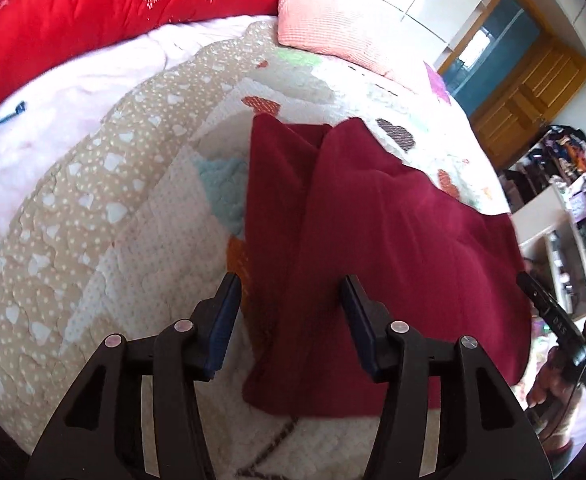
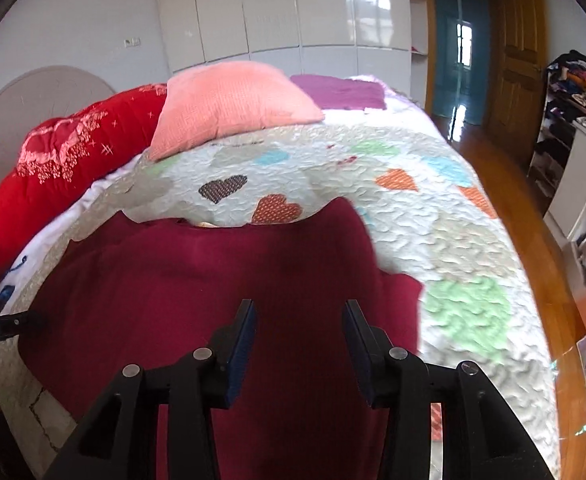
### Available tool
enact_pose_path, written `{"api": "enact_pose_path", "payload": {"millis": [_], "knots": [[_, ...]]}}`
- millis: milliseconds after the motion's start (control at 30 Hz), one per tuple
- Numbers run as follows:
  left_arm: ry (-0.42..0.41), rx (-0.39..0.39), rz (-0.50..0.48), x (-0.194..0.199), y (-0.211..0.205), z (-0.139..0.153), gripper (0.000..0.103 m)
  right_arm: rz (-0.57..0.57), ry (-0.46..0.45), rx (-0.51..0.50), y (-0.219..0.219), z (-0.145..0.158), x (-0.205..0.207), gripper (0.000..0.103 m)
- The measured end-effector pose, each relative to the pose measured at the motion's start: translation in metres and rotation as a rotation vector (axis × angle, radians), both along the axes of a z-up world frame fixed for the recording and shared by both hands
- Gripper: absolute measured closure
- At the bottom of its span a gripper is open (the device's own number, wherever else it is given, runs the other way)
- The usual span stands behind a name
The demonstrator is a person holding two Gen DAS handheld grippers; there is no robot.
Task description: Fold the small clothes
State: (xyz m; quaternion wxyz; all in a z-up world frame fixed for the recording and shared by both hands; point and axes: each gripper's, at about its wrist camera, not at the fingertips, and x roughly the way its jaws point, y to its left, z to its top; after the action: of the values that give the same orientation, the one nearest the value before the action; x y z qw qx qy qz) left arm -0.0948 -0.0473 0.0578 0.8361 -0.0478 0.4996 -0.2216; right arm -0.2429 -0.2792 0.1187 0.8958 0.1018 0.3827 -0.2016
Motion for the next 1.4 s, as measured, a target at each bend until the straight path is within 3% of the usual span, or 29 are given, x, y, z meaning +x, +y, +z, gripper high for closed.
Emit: {"api": "enact_pose_path", "payload": {"millis": [67, 133, 200, 367, 467, 633, 700, 833, 933, 967, 1133, 1400], "knots": [[-0.002, 0.013, 0.024, 0.011, 0.0, -0.008, 0.05, -0.031, 0.027, 0.041, -0.012, -0.016, 0.013, 0.061], [0.007, -0.001, 0.055, 0.017, 0.005, -0.013, 0.038, -0.091, 0.057, 0.082, -0.03, -0.035, 0.021, 0.061], [0.002, -0.005, 0.075, 0.021, 0.006, -0.017, 0.035, -0.1, 0.066, 0.119, -0.038, -0.043, 0.022, 0.061], [-0.028, 0.018, 0.071, 0.016, 0.006, -0.016, 0.035, -0.088, 0.083, 0.077, -0.023, -0.024, 0.027, 0.061], [-0.03, 0.024, 0.066, 0.01, 0.008, -0.013, 0.035, -0.001, 0.004, 0.153, -0.001, -0.004, 0.035, 0.061], [-0.032, 0.016, 0.065, -0.001, 0.014, -0.011, 0.035, 0.218, -0.004, 0.255, 0.06, 0.007, 0.088, 0.061], [-0.038, 0.016, 0.058, -0.004, 0.016, -0.012, 0.035, 0.289, 0.017, 0.23, 0.091, 0.006, 0.117, 0.055], [-0.025, -0.009, 0.051, -0.003, 0.021, -0.014, 0.035, 0.395, 0.087, 0.1, 0.146, -0.012, 0.168, 0.055], [-0.02, -0.022, 0.046, -0.001, 0.022, -0.015, 0.035, 0.384, 0.176, -0.067, 0.171, -0.04, 0.2, 0.069], [-0.023, -0.022, 0.046, -0.002, 0.022, -0.015, 0.035, 0.377, 0.195, -0.074, 0.172, -0.047, 0.209, 0.07], [-0.021, -0.031, 0.055, 0.0, 0.022, -0.018, 0.033, 0.381, 0.203, -0.009, 0.165, -0.067, 0.23, 0.071], [-0.033, -0.029, 0.06, 0.001, 0.019, -0.02, 0.032, 0.425, 0.153, 0.119, 0.151, -0.045, 0.21, 0.069]]}}
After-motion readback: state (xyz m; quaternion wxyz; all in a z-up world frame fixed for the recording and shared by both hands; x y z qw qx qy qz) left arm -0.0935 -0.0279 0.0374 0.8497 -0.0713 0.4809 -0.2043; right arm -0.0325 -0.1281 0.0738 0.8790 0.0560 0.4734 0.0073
